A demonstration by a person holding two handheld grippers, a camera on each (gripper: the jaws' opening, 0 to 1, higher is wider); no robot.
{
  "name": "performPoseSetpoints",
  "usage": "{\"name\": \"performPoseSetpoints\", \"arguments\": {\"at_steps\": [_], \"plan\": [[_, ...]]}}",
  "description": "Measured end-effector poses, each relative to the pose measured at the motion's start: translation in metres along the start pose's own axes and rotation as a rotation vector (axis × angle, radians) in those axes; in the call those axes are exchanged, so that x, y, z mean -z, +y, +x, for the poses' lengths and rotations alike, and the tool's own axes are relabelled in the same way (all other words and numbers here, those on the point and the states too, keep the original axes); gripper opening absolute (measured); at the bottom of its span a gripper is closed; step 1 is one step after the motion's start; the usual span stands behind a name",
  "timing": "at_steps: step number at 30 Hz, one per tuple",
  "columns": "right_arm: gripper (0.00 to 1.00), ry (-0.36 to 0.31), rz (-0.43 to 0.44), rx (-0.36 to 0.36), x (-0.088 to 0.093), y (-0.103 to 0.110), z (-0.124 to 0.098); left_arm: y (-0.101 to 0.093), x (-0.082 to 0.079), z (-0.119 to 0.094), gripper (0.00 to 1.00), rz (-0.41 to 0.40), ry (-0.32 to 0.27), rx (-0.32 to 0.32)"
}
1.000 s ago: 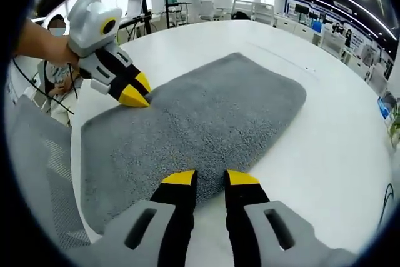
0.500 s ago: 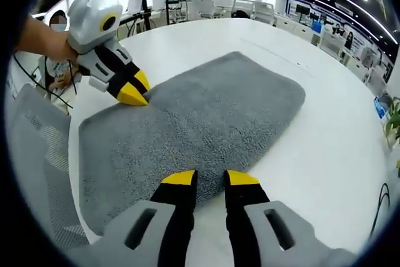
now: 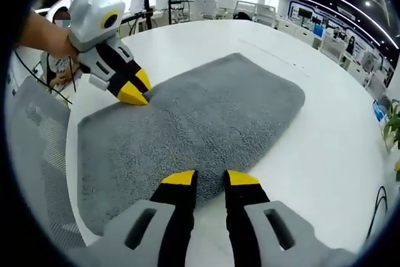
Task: Fold the towel on the table until its edges align and the towel forms a compact rectangular stack.
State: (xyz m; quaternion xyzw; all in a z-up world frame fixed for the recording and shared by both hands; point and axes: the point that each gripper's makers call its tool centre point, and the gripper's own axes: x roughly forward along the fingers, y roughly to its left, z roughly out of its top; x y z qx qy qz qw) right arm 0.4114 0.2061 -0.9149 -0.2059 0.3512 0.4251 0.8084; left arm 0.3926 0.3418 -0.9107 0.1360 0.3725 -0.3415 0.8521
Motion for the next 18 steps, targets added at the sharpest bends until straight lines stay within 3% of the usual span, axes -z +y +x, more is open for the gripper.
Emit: {"name": "performPoseSetpoints", "arguments": {"at_steps": [13,18], "plan": [[0.18,0.0,0.045,0.02,-0.001,-0.001,-0.001,0.006,-0.003,-0.008,0.19,-0.001,0.016,-0.067],[0.19,-0.017,0.081,0.028,-0.003,-0.002,-0.005,0.009,-0.016,-0.016,0.21,0.008,-0.037,-0.088]]}}
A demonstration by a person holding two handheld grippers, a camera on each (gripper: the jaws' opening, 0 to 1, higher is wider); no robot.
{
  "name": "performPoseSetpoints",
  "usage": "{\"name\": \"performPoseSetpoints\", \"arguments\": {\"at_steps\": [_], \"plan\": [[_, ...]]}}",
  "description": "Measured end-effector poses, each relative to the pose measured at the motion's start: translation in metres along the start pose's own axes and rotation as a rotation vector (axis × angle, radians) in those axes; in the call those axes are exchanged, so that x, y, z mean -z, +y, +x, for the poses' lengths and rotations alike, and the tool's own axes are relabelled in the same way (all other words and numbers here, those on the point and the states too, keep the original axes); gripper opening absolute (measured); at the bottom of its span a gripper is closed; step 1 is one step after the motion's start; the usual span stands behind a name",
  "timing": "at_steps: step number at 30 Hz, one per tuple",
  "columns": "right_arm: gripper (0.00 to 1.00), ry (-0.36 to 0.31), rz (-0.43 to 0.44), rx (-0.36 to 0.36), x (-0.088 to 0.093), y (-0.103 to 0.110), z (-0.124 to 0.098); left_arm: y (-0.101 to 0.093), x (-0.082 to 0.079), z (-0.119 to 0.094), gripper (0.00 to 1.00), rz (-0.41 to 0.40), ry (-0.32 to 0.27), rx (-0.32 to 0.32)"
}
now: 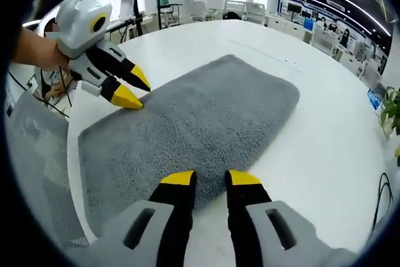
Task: Fold the towel on the table until its edges align and the towel forms a compact rectangular stack.
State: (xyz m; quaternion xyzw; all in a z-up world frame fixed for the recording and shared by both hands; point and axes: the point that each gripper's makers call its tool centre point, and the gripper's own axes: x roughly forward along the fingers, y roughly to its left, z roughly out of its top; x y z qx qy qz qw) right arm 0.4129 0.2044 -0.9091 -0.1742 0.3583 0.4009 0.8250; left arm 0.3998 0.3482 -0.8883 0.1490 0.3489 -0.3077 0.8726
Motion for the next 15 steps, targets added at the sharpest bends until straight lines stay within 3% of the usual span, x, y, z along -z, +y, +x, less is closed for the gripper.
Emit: {"name": "performPoseSetpoints", "arguments": {"at_steps": [2,6,11,15], "plan": [[0.19,-0.006,0.004,-0.004,-0.002,0.002,-0.002,-0.005,-0.007,0.001,0.21,0.006,-0.038,0.025],[0.19,-0.019,0.005,-0.01,-0.004,0.008,-0.008,-0.018,-0.007,0.006,0.21,0.002,-0.04,0.081],[0.2,-0.037,0.018,-0.019,-0.006,0.014,-0.016,-0.018,0.008,0.01,0.22,-0.007,0.015,0.08],[0.22,-0.039,0.003,-0.037,-0.005,0.021,-0.019,-0.016,0.012,0.008,0.23,-0.043,0.017,0.071]]}}
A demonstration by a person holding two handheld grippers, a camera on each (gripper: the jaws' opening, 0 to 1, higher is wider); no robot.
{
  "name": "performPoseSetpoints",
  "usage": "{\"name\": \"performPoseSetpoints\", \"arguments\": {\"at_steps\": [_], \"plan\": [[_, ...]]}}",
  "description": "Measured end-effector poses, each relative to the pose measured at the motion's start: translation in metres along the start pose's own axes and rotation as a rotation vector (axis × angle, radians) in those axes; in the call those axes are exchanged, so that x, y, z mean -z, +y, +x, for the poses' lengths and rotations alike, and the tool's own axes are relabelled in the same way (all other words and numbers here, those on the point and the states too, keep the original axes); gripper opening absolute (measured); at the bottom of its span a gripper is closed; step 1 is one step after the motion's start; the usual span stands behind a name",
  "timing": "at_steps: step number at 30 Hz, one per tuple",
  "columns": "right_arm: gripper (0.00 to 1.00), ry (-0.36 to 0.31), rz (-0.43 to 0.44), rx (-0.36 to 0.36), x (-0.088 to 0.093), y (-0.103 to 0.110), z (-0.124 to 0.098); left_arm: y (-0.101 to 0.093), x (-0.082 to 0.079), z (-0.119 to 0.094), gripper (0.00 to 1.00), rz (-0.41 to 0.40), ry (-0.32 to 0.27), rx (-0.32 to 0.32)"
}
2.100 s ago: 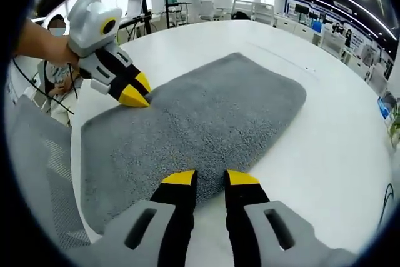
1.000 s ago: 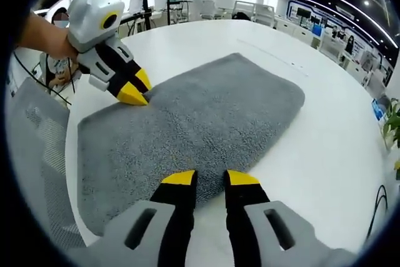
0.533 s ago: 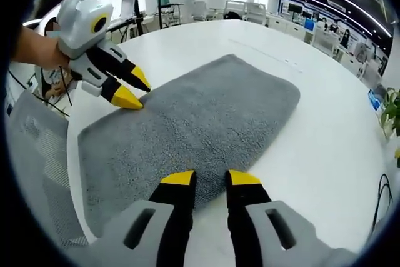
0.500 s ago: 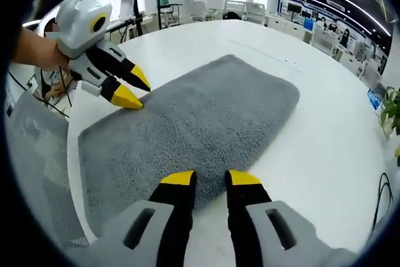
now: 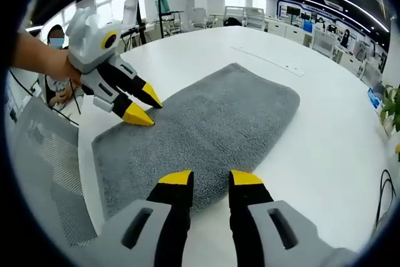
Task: Fold the towel on the table until its edges align and the towel forms a compact rectangular stack.
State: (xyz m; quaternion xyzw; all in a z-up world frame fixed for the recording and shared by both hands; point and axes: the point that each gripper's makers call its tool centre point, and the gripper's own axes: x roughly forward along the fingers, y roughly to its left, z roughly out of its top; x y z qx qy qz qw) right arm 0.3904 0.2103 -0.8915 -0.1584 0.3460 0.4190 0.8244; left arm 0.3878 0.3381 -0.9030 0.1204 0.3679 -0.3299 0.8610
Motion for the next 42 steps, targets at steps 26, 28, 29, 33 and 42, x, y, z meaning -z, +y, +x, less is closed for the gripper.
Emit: {"name": "performPoseSetpoints", "arguments": {"at_steps": [26,28,29,33,42], "plan": [[0.3,-0.064,-0.091,-0.085,-0.009,0.032,-0.022,-0.019,-0.025,-0.034,0.29,0.092,-0.093,0.052],[0.31,-0.071,-0.086,-0.088,-0.01,0.034,-0.026,-0.021,-0.026,-0.037,0.29,0.1,-0.098,0.059],[0.31,-0.074,-0.087,-0.088,-0.01,0.035,-0.027,-0.022,-0.027,-0.038,0.29,0.104,-0.101,0.059],[0.32,-0.076,-0.115,-0.096,-0.009,0.04,-0.03,-0.024,-0.028,-0.044,0.29,0.114,-0.111,0.069],[0.33,-0.074,-0.176,-0.105,-0.007,0.042,-0.038,-0.03,-0.026,-0.055,0.3,0.149,-0.125,0.096]]}}
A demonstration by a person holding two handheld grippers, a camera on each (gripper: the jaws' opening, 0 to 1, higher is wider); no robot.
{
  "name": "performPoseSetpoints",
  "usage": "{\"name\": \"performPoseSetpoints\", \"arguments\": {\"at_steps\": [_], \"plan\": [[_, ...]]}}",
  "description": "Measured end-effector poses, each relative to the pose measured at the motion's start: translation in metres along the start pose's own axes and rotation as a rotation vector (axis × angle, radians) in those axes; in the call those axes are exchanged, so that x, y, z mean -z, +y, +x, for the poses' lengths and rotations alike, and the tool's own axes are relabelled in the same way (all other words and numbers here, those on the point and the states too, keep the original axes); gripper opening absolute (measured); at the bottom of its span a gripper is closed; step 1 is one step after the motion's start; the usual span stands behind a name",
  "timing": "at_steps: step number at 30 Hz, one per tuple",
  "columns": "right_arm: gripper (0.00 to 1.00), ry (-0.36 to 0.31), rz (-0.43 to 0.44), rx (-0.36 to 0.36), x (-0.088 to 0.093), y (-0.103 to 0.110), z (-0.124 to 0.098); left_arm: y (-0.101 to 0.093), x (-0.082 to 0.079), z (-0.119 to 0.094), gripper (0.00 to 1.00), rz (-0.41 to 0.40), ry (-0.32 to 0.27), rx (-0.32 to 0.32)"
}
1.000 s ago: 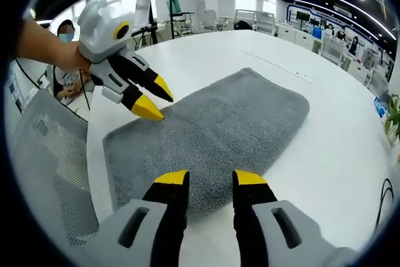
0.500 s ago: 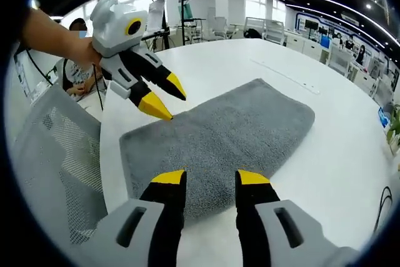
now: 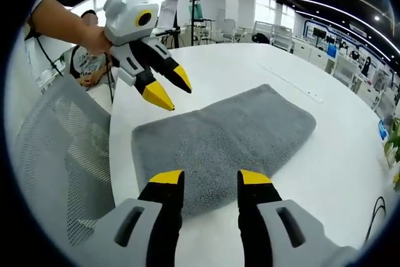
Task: Fold the towel on the table until its edges align and the towel forms a compact rectangular stack.
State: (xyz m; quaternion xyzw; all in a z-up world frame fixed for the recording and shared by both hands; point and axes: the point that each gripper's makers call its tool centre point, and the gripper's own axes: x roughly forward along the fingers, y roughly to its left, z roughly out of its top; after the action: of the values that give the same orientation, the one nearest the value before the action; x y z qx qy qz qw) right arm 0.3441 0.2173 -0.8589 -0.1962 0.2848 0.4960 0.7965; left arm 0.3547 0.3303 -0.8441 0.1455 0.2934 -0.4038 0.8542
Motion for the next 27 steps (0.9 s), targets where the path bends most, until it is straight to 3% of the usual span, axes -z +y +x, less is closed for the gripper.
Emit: {"name": "performPoseSetpoints", "arguments": {"at_steps": [16,27], "plan": [[0.28,0.006,-0.084,-0.067,0.008,0.024,-0.004,-0.025,0.009,-0.012,0.28,0.054,0.003,0.078],[0.24,0.017,-0.093,-0.118,0.014,0.043,-0.007,-0.043,0.02,-0.015,0.27,0.103,0.029,0.122]]}}
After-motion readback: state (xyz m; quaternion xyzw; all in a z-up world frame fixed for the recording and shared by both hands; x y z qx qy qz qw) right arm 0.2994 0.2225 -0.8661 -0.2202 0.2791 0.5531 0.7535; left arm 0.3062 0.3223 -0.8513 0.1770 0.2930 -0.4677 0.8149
